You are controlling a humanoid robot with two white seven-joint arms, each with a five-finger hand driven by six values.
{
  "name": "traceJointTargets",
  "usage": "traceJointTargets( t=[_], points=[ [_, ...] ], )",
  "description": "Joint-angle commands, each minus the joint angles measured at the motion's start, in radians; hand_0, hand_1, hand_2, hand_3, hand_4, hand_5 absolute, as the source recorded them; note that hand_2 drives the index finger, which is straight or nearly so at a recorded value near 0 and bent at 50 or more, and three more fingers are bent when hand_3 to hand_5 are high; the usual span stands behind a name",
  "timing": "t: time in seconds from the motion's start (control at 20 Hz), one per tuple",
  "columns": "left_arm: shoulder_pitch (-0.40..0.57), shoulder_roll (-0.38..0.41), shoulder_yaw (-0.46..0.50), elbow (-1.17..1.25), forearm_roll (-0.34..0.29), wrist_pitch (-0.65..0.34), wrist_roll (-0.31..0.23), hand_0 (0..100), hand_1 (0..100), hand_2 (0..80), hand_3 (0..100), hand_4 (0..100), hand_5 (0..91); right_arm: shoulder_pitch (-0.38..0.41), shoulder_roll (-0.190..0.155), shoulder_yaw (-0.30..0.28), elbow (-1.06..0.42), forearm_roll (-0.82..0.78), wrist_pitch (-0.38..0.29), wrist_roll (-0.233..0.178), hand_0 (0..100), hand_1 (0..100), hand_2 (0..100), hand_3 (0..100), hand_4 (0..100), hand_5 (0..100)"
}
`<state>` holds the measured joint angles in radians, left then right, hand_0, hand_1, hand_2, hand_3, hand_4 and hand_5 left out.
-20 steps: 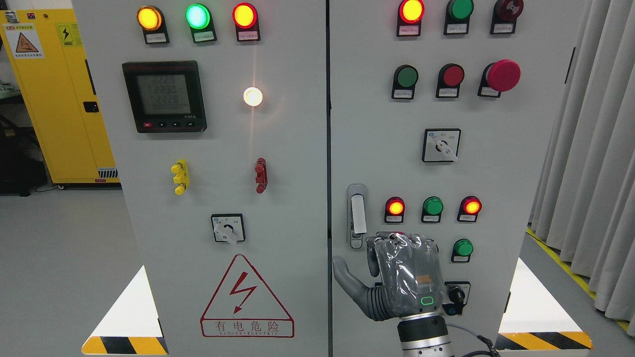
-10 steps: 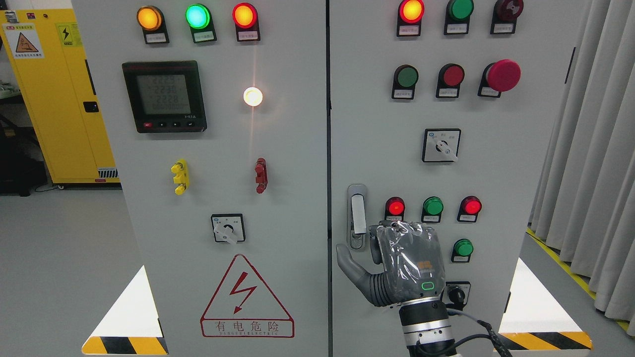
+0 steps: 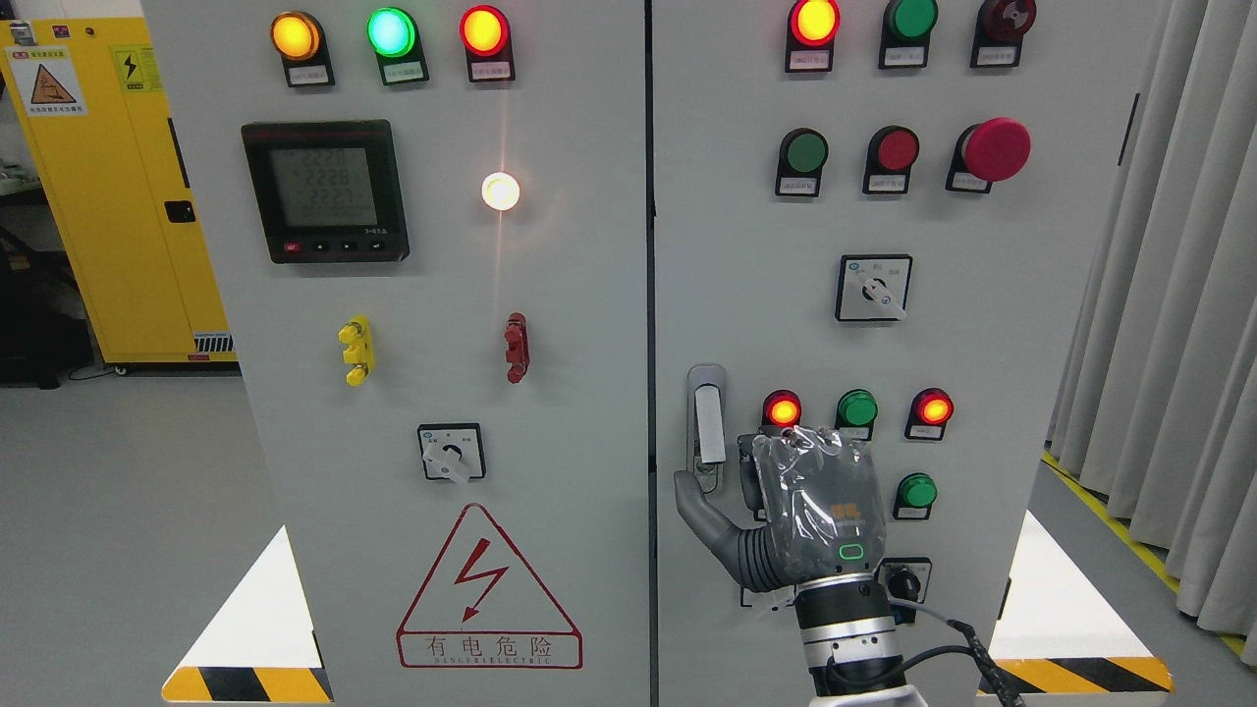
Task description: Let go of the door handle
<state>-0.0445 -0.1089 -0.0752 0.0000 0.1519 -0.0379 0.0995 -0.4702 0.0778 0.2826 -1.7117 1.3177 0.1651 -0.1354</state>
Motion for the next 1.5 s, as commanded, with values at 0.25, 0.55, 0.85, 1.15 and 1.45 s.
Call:
traceJointTargets(
  t=[0.25, 0.55, 0.85, 1.15, 1.45],
  points=[
    [0.0, 0.0, 0.0, -0.012, 0.0, 0.0, 0.0, 12, 56, 0.0, 0, 0, 0.0, -0.019, 0.005, -0.013, 0.014, -0.002, 0.001, 0.002, 34, 34, 100, 100, 100, 100],
    [0.0, 0.0, 0.0, -0.012, 0.0, 0.0, 0.0, 12, 56, 0.0, 0, 0, 0.0, -0.019, 0.005, -0.013, 0.015, -0.002, 0.001, 0.003, 35, 37, 100, 100, 100, 100],
    [0.0, 0.0, 0.0, -0.012, 0.0, 0.0, 0.0, 12, 56, 0.0, 0, 0, 0.0, -0.022, 0.005, -0.013, 0.014, -0.002, 0.001, 0.002, 35, 42, 100, 100, 100, 100],
    [0.0, 0.0, 0.0, -0.012, 0.0, 0.0, 0.0, 12, 56, 0.0, 0, 0, 0.0, -0.027, 0.007, -0.008, 0.014, -0.005, 0.001, 0.003, 35, 42, 100, 100, 100, 100],
    [0.0, 0.0, 0.0, -0.012, 0.0, 0.0, 0.0, 12, 56, 0.0, 0, 0, 0.0, -0.027, 0.007, 0.0, 0.015, -0.009, 0.001, 0.003, 36, 41, 100, 100, 100, 100]
  ],
)
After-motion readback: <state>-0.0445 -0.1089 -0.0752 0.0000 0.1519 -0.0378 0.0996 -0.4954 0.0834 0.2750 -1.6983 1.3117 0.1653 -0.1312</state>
